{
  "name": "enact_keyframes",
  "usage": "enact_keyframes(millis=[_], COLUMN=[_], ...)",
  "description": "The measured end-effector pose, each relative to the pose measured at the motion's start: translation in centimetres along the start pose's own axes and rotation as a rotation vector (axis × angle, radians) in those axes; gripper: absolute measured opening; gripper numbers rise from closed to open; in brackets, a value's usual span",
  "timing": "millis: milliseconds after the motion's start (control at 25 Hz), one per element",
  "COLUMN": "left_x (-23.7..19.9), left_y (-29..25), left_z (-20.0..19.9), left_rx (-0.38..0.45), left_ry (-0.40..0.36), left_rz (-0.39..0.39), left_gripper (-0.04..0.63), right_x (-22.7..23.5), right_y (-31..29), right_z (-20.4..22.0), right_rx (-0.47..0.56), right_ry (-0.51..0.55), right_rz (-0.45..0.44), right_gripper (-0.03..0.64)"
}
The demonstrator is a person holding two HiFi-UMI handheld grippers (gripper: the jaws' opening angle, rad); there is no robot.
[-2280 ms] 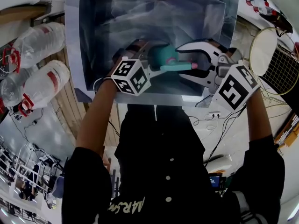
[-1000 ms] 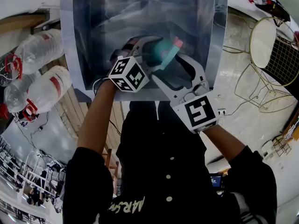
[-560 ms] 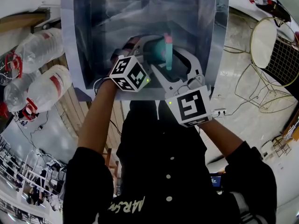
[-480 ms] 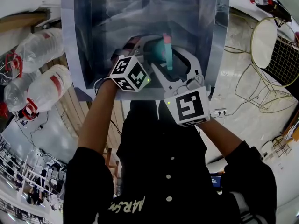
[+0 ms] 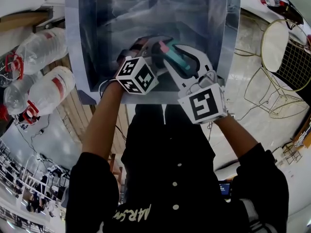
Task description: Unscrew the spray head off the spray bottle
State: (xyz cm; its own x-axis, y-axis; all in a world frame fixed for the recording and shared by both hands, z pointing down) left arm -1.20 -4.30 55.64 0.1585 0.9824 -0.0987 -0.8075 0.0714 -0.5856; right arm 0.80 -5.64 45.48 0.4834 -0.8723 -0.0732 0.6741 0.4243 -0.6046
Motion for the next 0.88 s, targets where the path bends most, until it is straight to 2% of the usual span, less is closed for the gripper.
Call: enact_keyframes(millis=[120,280,360,440,520,600,680,760,880], left_x=[0.0,-0.1,0.0,0.1,0.2,0.2,0.2,0.2,0.3], left_y=[-0.1,-0.2,-0.5,-0.7,-0.7,-0.7,-0.7,-0.7,-0.7], left_z=[0.0,-0.2,-0.4,-0.5,-0.4,-0.5,-0.5,-0.4,-0.4], left_rx=[0.010,0.022,0.021,0.020,0.017,0.015,0.013,0.010,0.010], left_ry=[0.003,-0.004,-0.012,-0.013,-0.012,-0.013,-0.014,-0.014,-0.012], left_rz=[0.010,0.025,0.037,0.044,0.041,0.037,0.036,0.034,0.030], left_gripper=[0.377,0.377,0.377,0.377,0.377,0.377,0.377,0.377,0.377], right_x=[0.4,0.6,0.7,0.7,0.6,0.7,0.9,1.3,2.3], right_y=[0.2,0.8,0.9,0.9,0.9,0.9,0.9,1.5,3.9], right_z=[0.3,0.7,0.8,0.7,0.6,0.6,0.7,1.1,2.0], right_rx=[0.054,0.111,0.106,0.103,0.105,0.104,0.096,0.075,-0.002], right_ry=[0.084,0.321,0.406,0.435,0.436,0.416,0.378,0.325,0.213], right_rz=[-0.207,-0.483,-0.576,-0.636,-0.653,-0.631,-0.586,-0.535,-0.420], right_gripper=[0.153,0.155,0.153,0.153,0.155,0.158,0.177,0.235,0.281])
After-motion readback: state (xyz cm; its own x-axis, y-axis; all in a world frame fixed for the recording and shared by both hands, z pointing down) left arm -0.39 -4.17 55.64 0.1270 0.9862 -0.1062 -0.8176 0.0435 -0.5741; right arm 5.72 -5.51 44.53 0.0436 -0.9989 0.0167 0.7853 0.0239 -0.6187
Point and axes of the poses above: the fingertips, and each gripper's own axes: y backward along the fingers, x to its right, z out of its underside, the point moved 5 cm from there along y, backward along the fingers, and after that the axes turned 4 degrees about y, right-handed, at the moved point
